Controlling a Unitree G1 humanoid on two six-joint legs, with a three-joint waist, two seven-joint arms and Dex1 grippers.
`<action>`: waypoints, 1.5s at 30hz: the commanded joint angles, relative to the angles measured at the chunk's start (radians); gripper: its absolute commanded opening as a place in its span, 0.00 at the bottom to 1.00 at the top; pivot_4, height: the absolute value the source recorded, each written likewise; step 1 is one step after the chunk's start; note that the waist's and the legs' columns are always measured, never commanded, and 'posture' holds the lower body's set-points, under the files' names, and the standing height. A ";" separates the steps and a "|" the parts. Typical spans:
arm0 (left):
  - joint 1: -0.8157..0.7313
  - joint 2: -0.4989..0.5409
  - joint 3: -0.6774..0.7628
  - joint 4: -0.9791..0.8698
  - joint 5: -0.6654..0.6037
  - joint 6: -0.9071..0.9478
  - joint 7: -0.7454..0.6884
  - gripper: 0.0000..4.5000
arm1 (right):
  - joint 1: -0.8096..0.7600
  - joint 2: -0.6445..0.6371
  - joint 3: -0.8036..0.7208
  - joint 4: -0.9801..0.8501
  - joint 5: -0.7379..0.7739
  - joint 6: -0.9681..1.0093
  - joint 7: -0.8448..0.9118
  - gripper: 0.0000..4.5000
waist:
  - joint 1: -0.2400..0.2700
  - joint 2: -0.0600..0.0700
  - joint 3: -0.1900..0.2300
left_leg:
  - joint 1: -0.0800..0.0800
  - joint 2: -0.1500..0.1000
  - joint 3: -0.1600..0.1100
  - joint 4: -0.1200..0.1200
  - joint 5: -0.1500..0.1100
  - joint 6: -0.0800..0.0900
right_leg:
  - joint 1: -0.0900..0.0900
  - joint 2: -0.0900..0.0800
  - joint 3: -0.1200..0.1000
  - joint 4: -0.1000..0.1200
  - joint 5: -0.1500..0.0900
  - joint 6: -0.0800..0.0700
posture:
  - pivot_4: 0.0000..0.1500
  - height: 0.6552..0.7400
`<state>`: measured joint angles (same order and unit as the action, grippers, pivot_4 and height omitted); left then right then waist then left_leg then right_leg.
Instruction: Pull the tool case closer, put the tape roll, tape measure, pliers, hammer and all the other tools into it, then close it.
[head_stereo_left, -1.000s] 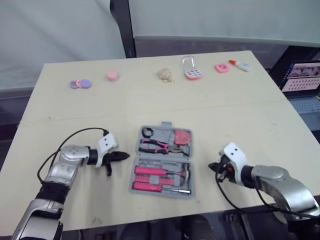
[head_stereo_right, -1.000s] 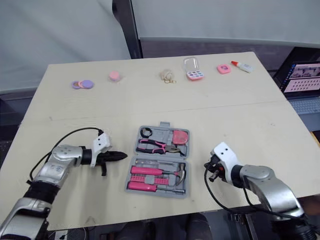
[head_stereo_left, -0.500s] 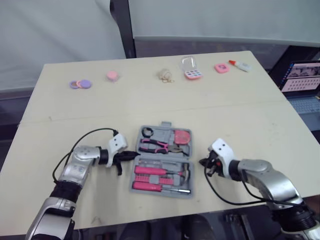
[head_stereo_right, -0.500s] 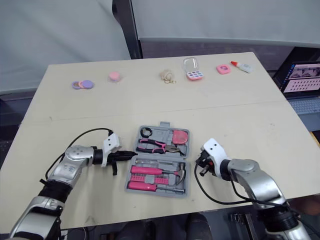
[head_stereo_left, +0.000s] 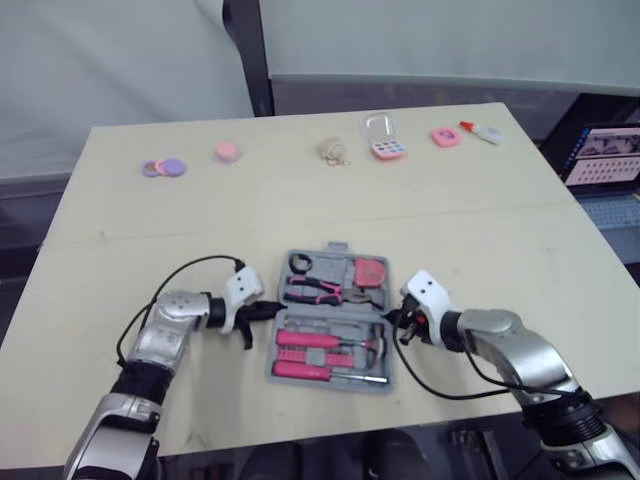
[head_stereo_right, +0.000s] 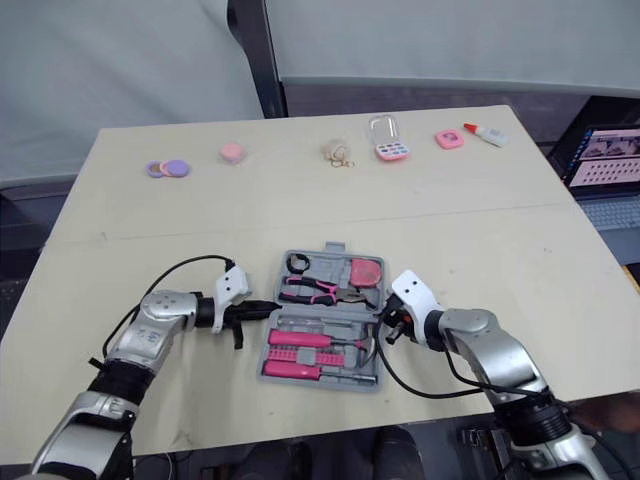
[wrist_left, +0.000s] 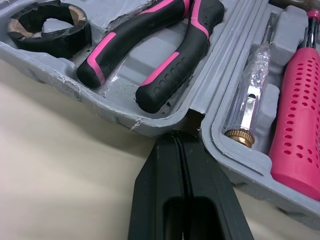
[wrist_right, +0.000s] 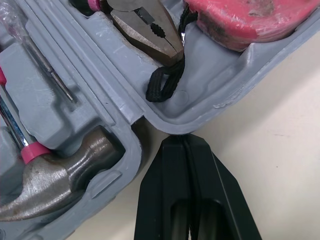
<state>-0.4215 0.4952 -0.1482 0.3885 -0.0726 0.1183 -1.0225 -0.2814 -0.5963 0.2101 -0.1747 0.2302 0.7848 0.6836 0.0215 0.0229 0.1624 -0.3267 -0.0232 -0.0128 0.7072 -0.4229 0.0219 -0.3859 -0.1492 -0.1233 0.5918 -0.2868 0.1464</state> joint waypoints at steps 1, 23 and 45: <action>0.048 -0.006 -0.042 -0.080 -0.009 0.038 -0.030 0.00 | 0.009 -0.004 0.012 -0.032 0.009 -0.012 0.032 0.01 | -0.001 0.000 0.000 | 0.000 0.000 0.000 0.000 0.000 0.000 | 0.000 0.000 0.000 0.000 0.000 0.000 | 1.00 1.00; 0.314 0.077 -0.031 -0.486 -0.069 0.254 -0.003 0.00 | 0.109 -0.054 0.045 -0.206 0.036 0.046 0.095 0.01 | -0.020 0.000 0.000 | -0.006 0.001 -0.004 -0.001 0.000 0.000 | -0.006 0.000 0.000 0.000 0.000 0.000 | 1.00 1.00; 0.346 0.151 0.027 -0.423 -0.049 0.223 0.022 0.00 | 0.156 -0.084 -0.003 -0.221 0.021 0.042 0.088 0.01 | -0.024 0.000 0.000 | -0.006 0.001 -0.004 -0.001 0.000 0.000 | -0.007 0.000 0.000 0.000 0.000 0.000 | 1.00 1.00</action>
<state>-0.0992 0.6174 -0.1440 -0.0646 -0.1321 0.3449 -1.0132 -0.1379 -0.6646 0.2236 -0.3719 0.2322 0.8396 0.7476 -0.0021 0.0232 0.1621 -0.3324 -0.0220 -0.0171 0.7065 -0.4229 0.0219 -0.3926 -0.1488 -0.1228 0.5916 -0.2868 0.1463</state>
